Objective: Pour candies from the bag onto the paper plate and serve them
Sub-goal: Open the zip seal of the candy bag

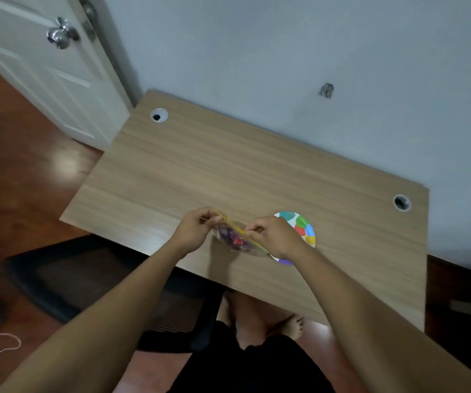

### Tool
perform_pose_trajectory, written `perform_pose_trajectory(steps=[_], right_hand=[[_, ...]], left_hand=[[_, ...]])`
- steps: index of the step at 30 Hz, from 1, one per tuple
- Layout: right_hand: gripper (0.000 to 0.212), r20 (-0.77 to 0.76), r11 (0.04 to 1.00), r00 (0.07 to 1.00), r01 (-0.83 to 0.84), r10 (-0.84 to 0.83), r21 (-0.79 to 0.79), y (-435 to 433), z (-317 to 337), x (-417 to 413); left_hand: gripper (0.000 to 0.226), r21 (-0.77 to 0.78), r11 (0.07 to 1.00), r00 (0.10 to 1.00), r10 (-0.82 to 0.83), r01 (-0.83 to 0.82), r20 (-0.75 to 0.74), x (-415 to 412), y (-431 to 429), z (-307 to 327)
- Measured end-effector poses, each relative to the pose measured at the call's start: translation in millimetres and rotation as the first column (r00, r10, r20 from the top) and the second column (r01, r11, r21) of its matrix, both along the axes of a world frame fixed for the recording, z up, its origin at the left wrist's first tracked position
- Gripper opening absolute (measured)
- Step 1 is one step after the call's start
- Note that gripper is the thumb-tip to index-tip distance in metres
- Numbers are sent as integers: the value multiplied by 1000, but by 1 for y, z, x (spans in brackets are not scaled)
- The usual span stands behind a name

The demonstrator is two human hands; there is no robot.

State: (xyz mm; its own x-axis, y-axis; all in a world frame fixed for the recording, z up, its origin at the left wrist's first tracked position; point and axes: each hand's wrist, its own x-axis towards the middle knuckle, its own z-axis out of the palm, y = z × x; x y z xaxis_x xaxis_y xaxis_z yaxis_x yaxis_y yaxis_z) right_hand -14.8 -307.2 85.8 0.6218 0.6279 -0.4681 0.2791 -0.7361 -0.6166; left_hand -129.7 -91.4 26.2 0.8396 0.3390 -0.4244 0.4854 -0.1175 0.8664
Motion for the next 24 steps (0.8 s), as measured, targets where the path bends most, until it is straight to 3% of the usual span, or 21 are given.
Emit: perform_pose_trajectory(steps=[2,6,9,11,14,19,22,24], right_hand=[[11,5,999,999,49,-49,-16,3,-2,-6],[9,-32,984,984,176,-176,-5,6,-4,-15],[5,-96,968,963,251,-251,-7,8,-6,-19],[6,-129,960,951,281,-280,-8,10,-8,-22],[13,-169,954,940,301,-295,11,12,-8,-27],[19,-246,946,922,321,-299,52,10,-12,-30],[11,-325,931,893,355,-311,83,7,-12,-34],[26,-396,913,859,394,-326,103,5,-13,-36]], left_hand=[[15,8,999,999,52,-53,3,-5,-6,9],[44,40,970,968,241,-239,-62,-14,-19,19],[29,-46,917,911,388,-397,-137,-18,-31,25],[22,-187,910,921,330,-369,-209,-17,-42,36],[28,-326,908,951,188,-264,-247,-14,-56,44],[36,-361,886,946,212,-292,-245,-15,-60,39],[23,-429,840,935,233,-331,-266,-19,-58,39],[14,-467,805,925,259,-366,-278,-21,-55,36]])
